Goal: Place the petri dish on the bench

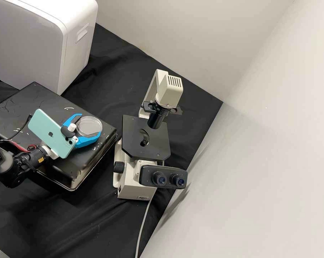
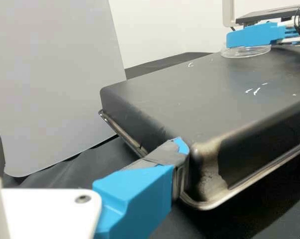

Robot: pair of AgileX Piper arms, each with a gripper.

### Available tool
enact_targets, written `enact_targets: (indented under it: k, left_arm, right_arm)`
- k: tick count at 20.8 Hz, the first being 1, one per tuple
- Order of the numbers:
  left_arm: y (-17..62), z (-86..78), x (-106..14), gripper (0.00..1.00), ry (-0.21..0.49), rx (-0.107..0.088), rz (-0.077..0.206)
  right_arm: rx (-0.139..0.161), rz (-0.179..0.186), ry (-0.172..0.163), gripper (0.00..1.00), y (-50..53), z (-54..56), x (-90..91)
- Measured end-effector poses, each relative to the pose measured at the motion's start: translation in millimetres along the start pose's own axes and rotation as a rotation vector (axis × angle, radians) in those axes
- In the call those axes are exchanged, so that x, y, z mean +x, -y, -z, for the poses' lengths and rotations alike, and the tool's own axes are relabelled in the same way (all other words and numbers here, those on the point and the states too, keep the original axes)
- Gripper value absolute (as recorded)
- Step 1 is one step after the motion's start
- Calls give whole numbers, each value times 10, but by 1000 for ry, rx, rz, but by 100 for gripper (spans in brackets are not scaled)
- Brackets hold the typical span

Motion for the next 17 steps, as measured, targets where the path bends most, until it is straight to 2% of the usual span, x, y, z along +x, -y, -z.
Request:
enact_targets:
  k: [3, 6, 11, 17]
  left_arm:
    - [0, 0, 0, 100, 0, 0, 0]
    - [0, 0, 0, 100, 0, 0, 0]
    - [0, 0, 0, 100, 0, 0, 0]
    - [-3, 0, -1, 100, 0, -1, -1]
  right_arm:
    - [-8, 0, 0, 100, 0, 0, 0]
    - [-49, 2, -1, 100, 4, 3, 0]
    - [-86, 20, -16, 100, 59, 44, -8]
    - [-95, 26, -24, 100, 76, 63, -12]
